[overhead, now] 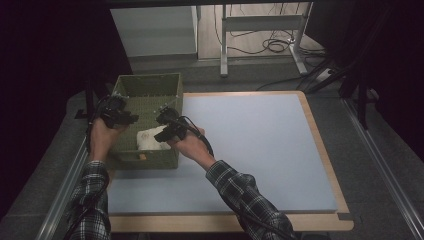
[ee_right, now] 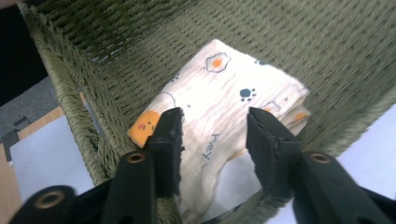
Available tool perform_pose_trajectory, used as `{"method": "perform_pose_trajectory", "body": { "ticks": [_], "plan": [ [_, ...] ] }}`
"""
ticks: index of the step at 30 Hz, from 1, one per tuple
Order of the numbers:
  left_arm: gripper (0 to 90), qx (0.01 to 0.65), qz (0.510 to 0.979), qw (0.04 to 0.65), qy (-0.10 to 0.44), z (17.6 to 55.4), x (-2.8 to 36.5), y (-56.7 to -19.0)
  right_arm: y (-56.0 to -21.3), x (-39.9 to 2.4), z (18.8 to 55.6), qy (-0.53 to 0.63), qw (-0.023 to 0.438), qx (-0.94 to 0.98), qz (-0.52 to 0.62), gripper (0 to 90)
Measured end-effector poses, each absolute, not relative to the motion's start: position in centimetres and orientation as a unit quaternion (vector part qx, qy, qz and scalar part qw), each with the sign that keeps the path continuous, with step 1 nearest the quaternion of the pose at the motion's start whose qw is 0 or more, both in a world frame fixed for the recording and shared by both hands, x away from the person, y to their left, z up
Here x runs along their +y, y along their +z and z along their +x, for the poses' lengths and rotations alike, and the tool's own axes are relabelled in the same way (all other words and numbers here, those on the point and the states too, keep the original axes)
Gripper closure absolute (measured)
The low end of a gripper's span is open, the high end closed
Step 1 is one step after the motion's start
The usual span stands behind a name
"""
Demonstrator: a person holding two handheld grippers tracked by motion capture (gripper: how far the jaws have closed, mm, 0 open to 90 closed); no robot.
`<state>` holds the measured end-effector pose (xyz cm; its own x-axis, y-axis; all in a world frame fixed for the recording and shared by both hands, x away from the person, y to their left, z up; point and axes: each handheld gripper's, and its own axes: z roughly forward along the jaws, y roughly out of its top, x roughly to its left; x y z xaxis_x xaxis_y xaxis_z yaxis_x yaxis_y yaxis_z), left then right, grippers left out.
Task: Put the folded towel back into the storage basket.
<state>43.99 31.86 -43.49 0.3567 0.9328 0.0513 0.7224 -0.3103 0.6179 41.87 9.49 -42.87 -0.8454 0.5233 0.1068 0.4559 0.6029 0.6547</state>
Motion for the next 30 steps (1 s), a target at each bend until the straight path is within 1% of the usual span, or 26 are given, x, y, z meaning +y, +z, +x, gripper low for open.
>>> {"method": "perform_pose_trajectory", "body": {
  "ticks": [9, 12, 15, 18, 21, 23, 27, 30],
  "plan": [
    [42.3, 0.531, 0.776, 0.26, 0.219, 43.5, 31.8, -43.2, -42.0, 8.7, 41.7, 0.367, 0.064, 0.894, 0.251, 42.1],
    [40.0, 0.53, 0.778, 0.26, 0.216, 43.5, 31.8, -43.3, -41.7, 8.1, 41.7, 0.372, 0.065, 0.892, 0.249, 37.9],
    [40.2, 0.528, 0.782, 0.256, 0.208, 43.7, 31.8, -43.4, -41.3, 7.5, 41.7, 0.375, 0.072, 0.891, 0.244, 35.5],
    [42.4, 0.522, 0.794, 0.236, 0.201, 44.3, 31.7, -43.8, -41.0, 6.8, 41.7, 0.377, 0.078, 0.891, 0.242, 35.0],
    [47.6, 0.515, 0.807, 0.218, 0.19, 44.9, 31.6, -44.3, -40.7, 5.9, 41.6, 0.379, 0.085, 0.89, 0.237, 34.8],
    [51.3, 0.51, 0.817, 0.203, 0.174, 45.4, 31.6, -44.7, -40.6, 5.2, 41.6, 0.379, 0.091, 0.891, 0.234, 34.5],
    [54.1, 0.5, 0.837, 0.167, 0.146, 46.6, 31.4, -46.1, -40.8, 3.2, 41.8, 0.391, 0.102, 0.884, 0.235, 33.0],
    [55.4, 0.505, 0.843, 0.142, 0.119, 47.7, 31.1, -47.2, -41.2, 1.3, 41.9, 0.401, 0.104, 0.878, 0.241, 32.4]
  ]
}}
